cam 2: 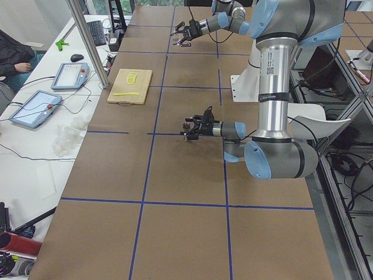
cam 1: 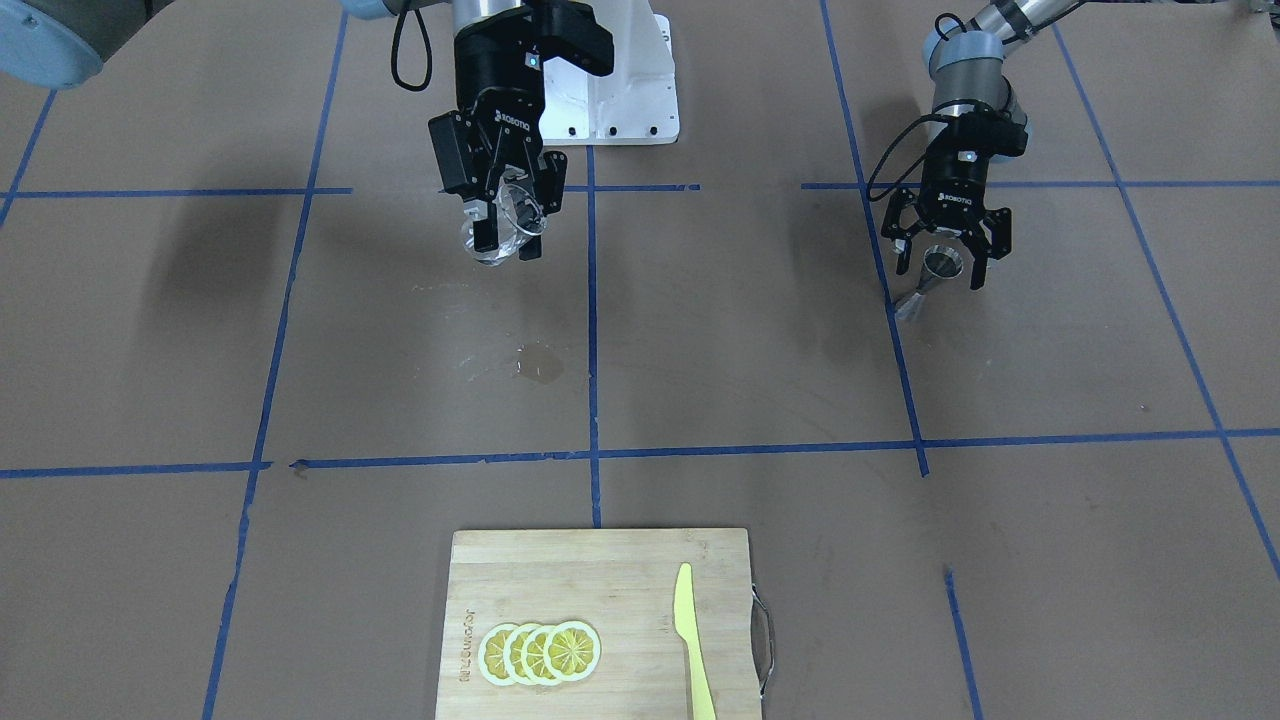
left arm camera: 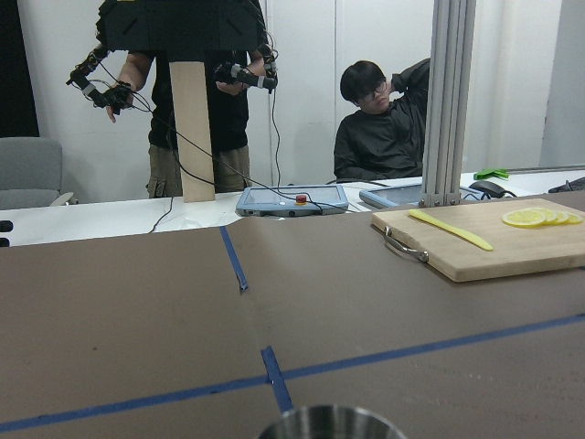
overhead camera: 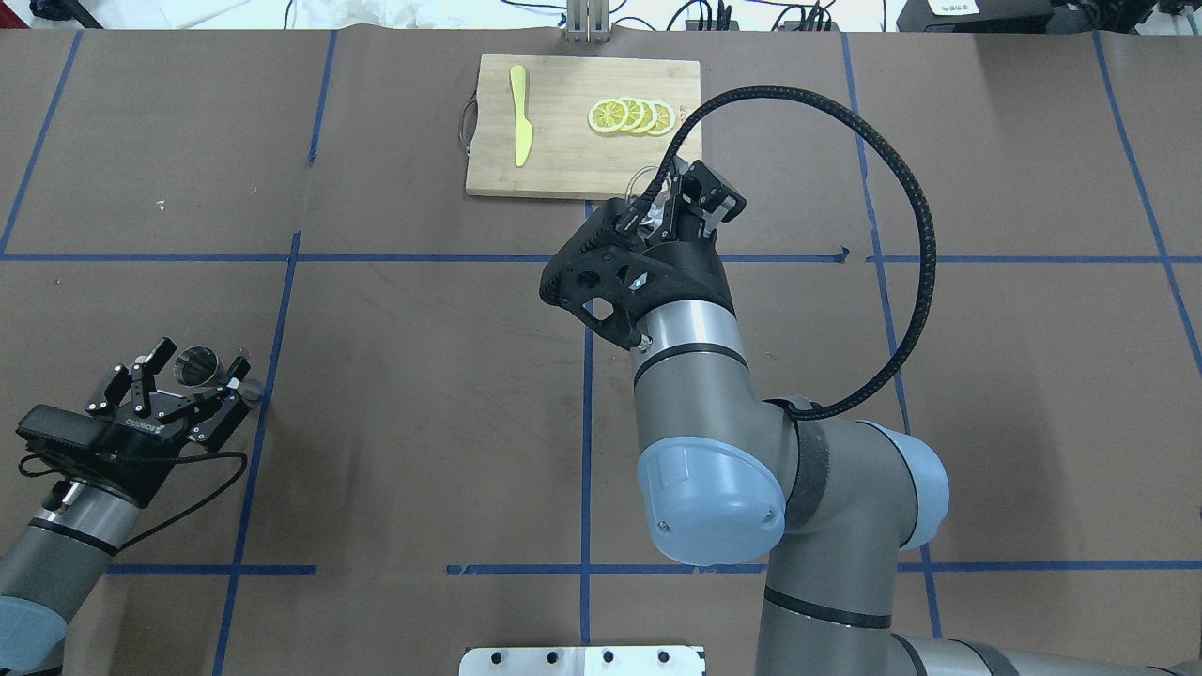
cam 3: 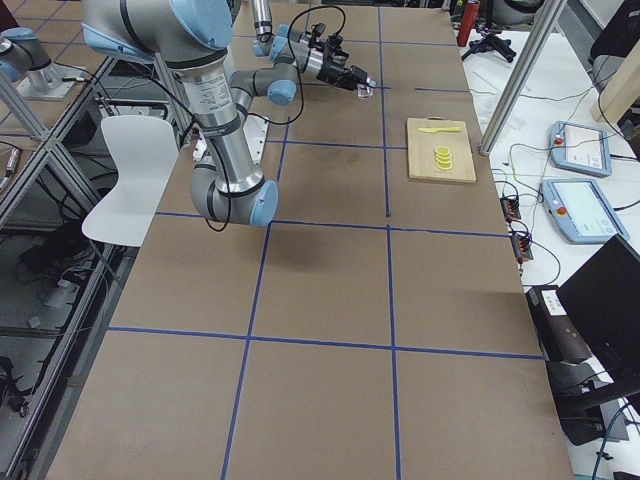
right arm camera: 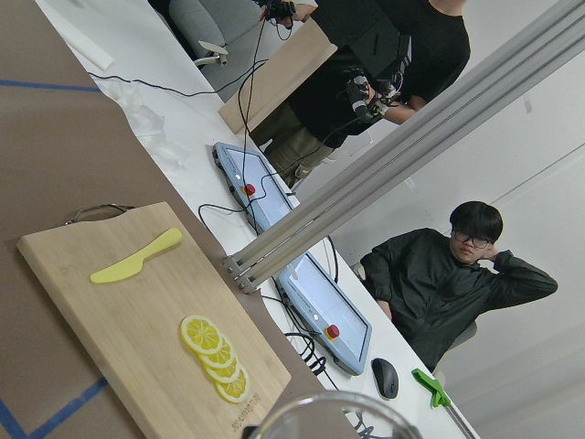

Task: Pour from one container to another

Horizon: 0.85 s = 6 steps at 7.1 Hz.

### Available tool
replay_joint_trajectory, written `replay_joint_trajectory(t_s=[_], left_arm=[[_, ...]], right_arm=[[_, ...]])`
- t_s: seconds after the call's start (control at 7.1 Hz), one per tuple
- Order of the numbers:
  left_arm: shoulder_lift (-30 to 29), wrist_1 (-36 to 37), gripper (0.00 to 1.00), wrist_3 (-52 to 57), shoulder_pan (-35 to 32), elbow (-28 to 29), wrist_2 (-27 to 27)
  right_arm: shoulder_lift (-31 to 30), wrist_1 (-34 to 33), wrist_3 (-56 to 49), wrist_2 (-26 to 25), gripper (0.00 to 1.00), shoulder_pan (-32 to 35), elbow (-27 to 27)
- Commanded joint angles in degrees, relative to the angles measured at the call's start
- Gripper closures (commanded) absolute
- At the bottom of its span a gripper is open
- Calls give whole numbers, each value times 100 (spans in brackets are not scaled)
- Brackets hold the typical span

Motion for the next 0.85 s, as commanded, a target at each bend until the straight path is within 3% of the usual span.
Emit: replay_joint_trajectory(t_s=[0.0, 0.28, 0.42, 0.7], left_arm=[[88, -70, 0, 317, -24, -313, 37], [236, -209, 1, 842, -42, -847, -129], [551, -489, 2, 1124, -216, -876, -748], [852, -492, 2, 1800, -1415, -859, -2442]], right_arm=[[9, 0, 0, 0, 100, 4, -1], [9, 0, 0, 0, 100, 4, -1], [9, 0, 0, 0, 100, 4, -1], [9, 0, 0, 0, 100, -5, -1]])
